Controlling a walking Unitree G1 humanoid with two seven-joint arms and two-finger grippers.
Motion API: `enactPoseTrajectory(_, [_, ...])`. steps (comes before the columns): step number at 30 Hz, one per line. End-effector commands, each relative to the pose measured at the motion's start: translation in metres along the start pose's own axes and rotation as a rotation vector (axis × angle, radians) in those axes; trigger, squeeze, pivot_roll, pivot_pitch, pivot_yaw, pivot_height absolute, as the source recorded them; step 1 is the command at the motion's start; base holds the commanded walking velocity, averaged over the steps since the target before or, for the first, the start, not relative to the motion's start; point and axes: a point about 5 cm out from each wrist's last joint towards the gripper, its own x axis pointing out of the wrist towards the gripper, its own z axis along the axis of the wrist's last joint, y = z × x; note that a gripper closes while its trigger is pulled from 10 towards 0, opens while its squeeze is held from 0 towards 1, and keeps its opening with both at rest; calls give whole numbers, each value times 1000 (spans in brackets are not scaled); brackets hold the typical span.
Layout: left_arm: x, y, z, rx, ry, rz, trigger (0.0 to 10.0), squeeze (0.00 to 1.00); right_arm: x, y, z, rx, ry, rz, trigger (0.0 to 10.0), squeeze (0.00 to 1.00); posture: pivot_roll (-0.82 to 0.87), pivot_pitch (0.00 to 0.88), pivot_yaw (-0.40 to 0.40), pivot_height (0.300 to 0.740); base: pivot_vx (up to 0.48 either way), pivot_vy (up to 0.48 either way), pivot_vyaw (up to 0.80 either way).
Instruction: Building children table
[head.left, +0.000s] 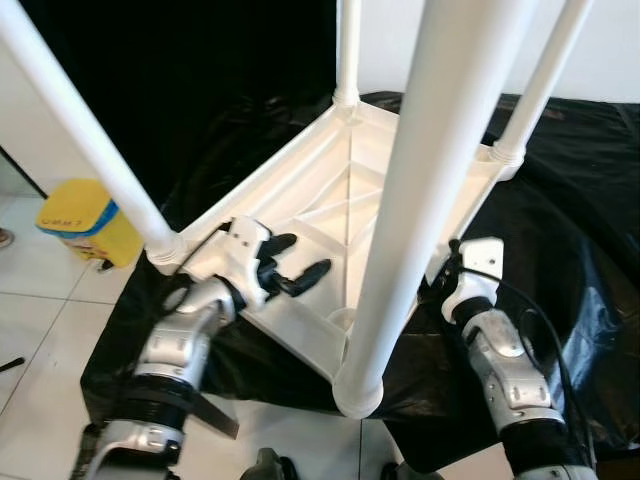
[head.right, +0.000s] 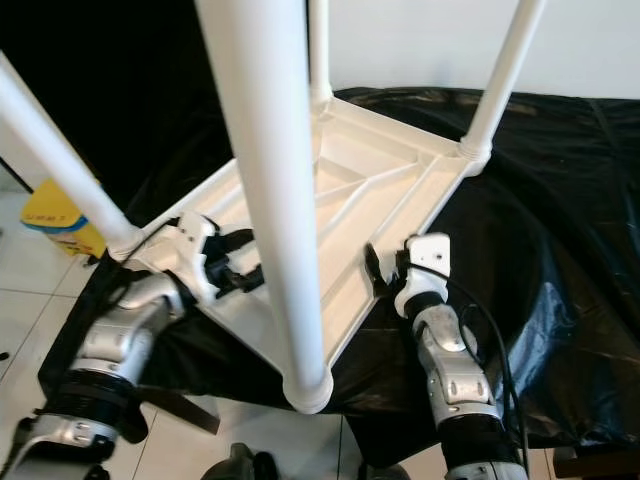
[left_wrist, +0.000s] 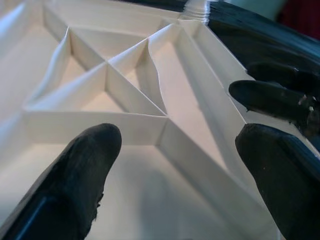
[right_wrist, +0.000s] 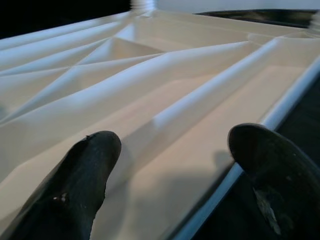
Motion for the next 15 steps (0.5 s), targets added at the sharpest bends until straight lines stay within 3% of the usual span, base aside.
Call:
enactPoseTrajectory(1, [1,10,-2,14,36,64,10000,0,-3,-8,-23,19,110,-63,10000,0,2,97,9,740,0,0,0])
enactPoseTrajectory(5, [2,20,4,27,56,84,10000,0,3,-5,-19,8,98,-32,10000,0,5,106,0,740,0,0,0])
enactPoseTrajectory(6, [-3,19,22,45,-29,67,10000,0,6,-3,8,-9,-38,-19,10000,0,-29,117,28,740,0,0,0])
enactPoseTrajectory(7, [-3,19,22,45,-29,67,10000,0,6,-3,8,-9,-38,-19,10000,0,-29,117,28,740,0,0,0])
enactPoseTrajectory(8, [-9,17,37,53,-106,63,10000,0,6,-3,31,-19,-149,-15,10000,0,-32,117,30,740,0,0,0])
enactPoseTrajectory(9, [-9,17,37,53,-106,63,10000,0,6,-3,31,-19,-149,-15,10000,0,-32,117,30,740,0,0,0])
enactPoseTrajectory(10, [-14,16,50,54,-164,69,10000,0,5,-3,49,-23,-231,-19,10000,0,-33,119,31,740,0,0,0])
enactPoseTrajectory(15, [-19,14,57,63,-190,71,10000,0,5,-3,65,-26,-303,-27,10000,0,-35,118,36,740,0,0,0])
